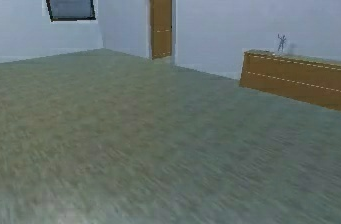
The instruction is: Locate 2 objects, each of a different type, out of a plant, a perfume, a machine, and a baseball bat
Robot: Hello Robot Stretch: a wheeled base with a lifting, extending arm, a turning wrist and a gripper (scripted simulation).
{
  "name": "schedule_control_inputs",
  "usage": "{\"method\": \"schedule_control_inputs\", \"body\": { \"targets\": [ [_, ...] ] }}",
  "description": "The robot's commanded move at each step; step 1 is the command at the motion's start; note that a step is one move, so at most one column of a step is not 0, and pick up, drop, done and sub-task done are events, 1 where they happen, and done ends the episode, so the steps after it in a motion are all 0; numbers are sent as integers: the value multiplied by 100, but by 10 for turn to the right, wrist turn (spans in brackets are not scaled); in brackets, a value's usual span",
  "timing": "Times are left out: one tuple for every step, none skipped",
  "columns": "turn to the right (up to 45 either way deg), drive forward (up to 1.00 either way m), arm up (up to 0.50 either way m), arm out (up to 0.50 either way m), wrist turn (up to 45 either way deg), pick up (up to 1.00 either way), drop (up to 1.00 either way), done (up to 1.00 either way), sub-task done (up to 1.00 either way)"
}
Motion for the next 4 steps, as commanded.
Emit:
{"method": "schedule_control_inputs", "body": {
  "targets": [
    [420,0,0,0,0,0,0,0,0],
    [0,100,0,0,0,0,0,0,0],
    [0,100,0,0,0,0,0,0,0],
    [30,0,0,0,0,0,0,0,0]
  ]
}}
